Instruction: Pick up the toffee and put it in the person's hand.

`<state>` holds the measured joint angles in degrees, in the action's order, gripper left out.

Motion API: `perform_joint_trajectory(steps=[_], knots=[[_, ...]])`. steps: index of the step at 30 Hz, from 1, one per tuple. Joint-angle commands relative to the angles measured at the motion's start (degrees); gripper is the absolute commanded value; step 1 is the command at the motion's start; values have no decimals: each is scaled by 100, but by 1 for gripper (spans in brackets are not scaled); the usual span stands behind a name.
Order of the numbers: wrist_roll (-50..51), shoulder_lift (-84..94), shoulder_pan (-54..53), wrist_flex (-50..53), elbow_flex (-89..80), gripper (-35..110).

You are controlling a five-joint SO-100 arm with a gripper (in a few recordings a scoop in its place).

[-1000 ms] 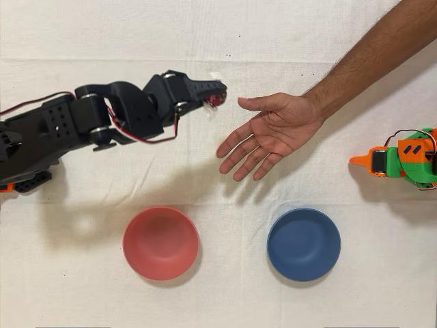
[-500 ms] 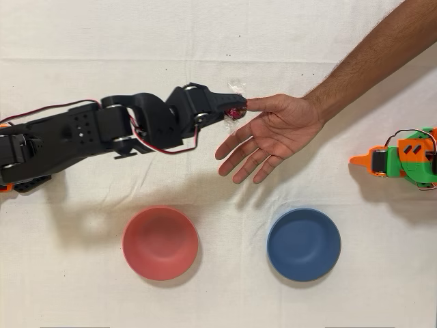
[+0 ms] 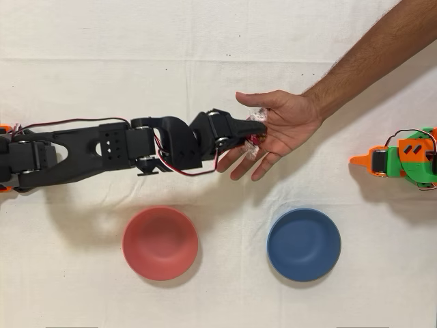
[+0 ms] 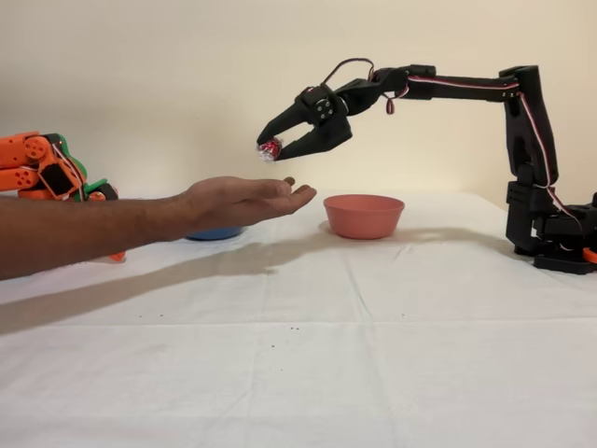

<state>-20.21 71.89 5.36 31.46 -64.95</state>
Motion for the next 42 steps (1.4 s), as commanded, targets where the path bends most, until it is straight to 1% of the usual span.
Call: perform_joint_trajectory(steps=[1,9,14,16,19,24,35,38,42], knots=[[-167,202,-44,-255,334,9],[-202,132,-70,-343,325,9],[-70,158,-70,-325,316,13],[-9,202,-70,-316,299,15],[290,281,-79,-281,237,23],[510,352,-79,-18,290,28],[580,782,-158,79,-44,27],[738,1107,-264,88,-334,27],[1125,1846,-457,167,-958,23]])
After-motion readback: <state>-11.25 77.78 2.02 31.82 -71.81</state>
